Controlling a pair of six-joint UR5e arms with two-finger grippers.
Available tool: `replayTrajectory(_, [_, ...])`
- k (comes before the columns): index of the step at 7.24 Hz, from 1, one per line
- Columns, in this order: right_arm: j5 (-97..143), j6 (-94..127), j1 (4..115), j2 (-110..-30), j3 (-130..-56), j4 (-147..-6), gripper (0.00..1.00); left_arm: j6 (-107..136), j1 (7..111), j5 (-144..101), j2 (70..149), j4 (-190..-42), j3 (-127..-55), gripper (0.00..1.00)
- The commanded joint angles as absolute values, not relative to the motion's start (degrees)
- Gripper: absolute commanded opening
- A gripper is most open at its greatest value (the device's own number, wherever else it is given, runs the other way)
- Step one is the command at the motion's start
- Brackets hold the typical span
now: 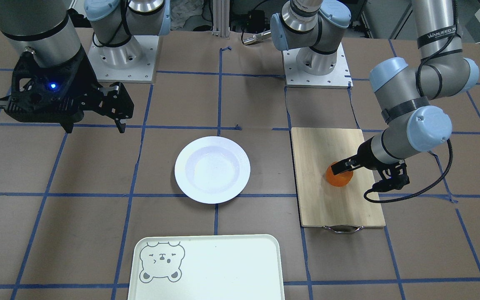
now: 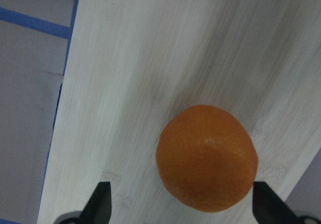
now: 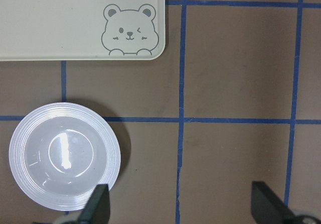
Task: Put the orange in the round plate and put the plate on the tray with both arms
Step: 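Lower the left gripper onto the orange on the cutting board and grasp it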
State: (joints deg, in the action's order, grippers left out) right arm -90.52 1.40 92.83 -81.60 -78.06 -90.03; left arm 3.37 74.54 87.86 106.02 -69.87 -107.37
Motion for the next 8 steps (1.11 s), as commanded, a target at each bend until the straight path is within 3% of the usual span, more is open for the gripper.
replayTrajectory(1, [-90.53,2.02,92.72,-81.91,-79.53,-91.14,1.0,3.6,74.53,86.66,107.22,-69.17,-107.4,1.0])
replayTrajectory(4, [-90.44,3.69,92.9,-81.91,-80.06,-92.1,1.0,3.34,74.53,86.66,108.45,-69.0,-107.4,1.0])
replayTrajectory(5, [-90.53,4.39,92.73,-81.91,-80.76,-93.68,1.0,2.9,74.53,86.66,108.98,-68.99,-107.32,0.81])
replayTrajectory(7, [-90.53,4.48,92.9,-82.0,-80.95,-93.78,1.0,2.9,74.53,86.57,109.86,-68.65,-107.14,0.03])
replayTrajectory(8, [-90.53,4.48,92.9,-81.91,-80.95,-93.78,1.0,2.9,74.62,86.57,109.6,-67.86,-106.53,0.0])
